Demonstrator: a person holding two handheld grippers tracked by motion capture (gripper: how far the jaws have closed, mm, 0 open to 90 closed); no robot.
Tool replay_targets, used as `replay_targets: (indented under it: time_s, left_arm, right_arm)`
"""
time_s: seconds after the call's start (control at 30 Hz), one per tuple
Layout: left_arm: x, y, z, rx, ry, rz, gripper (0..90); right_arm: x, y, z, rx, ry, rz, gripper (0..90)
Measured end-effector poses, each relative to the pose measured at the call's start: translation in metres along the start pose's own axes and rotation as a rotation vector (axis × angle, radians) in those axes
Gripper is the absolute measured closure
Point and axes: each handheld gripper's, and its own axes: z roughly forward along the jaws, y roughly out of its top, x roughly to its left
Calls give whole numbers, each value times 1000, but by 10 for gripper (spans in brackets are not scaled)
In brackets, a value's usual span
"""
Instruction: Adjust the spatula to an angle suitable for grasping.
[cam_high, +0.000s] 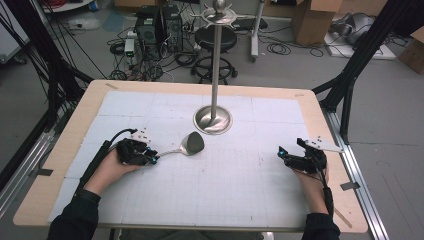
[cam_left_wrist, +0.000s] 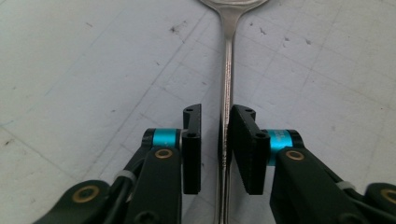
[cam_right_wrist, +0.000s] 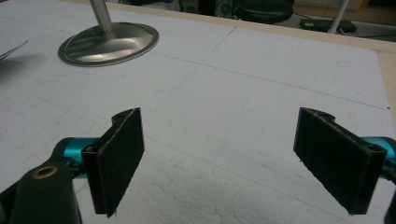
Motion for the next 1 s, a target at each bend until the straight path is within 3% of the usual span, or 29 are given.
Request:
replay_targets:
  time_s: [0.13, 0.4, 0.43, 0.67, 0.77, 0.83, 0.9, 1.0]
  left_arm:
    - [4, 2, 1, 19, -21, -37, 770]
    - [1, 5, 2, 32, -24, 0, 836]
    - [1, 5, 2, 30, -24, -23, 840]
    - [3, 6, 2, 17, -30, 18, 842]
    - [0, 12, 5, -42, -49, 39, 843]
    - [-1, 14, 5, -45, -49, 49, 843]
    - [-6, 32, 11, -39, -66, 97, 843]
    - [-11, 43, 15, -53, -75, 120, 843]
  right_arm:
    - [0, 1, 0, -4, 0, 5, 154]
    - [1, 2, 1, -1, 5, -10, 155]
    - [2, 2, 2, -1, 6, -5, 155]
    - [1, 4, 0, -22, 0, 2, 162]
    - [0, 5, -3, -38, -5, 10, 164]
    - [0, 5, -4, -45, -9, 12, 167]
    - [-1, 5, -6, -51, -11, 14, 168]
    - [-1, 6, -9, -66, -18, 15, 170]
